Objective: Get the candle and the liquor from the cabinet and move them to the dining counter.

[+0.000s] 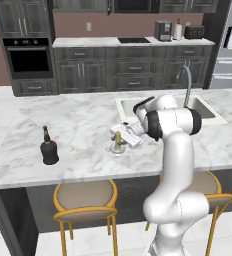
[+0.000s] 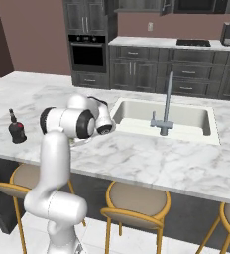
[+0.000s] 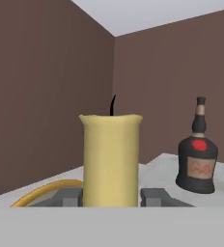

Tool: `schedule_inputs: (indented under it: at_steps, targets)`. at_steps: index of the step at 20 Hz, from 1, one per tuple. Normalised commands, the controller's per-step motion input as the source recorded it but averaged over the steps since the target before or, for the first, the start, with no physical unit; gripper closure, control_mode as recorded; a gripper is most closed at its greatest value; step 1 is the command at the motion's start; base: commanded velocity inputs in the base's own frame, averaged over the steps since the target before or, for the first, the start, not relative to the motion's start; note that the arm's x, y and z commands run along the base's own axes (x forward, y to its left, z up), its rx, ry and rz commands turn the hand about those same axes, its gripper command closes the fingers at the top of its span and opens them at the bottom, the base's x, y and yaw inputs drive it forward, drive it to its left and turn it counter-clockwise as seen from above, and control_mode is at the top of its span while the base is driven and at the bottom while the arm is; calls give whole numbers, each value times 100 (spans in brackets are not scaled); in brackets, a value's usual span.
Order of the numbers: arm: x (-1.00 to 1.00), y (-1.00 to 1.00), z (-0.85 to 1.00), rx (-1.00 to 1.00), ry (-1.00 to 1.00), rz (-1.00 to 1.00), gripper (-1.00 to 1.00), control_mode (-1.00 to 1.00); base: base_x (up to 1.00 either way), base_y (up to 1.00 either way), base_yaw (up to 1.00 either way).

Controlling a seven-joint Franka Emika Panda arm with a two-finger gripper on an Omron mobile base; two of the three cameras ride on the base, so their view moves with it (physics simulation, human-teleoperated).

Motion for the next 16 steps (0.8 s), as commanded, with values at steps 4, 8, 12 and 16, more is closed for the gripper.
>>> schedule_inputs:
  at_steps: [4, 8, 12, 16]
  targets:
    - [43, 3, -35, 0, 0, 0, 100, -100, 0, 0, 0]
    - [40, 3, -33, 0, 0, 0, 100, -100, 0, 0, 0]
    - [33, 3, -31, 0, 0, 0, 100, -100, 0, 0, 0]
    - [32, 4, -27, 0, 0, 0, 100, -100, 0, 0, 0]
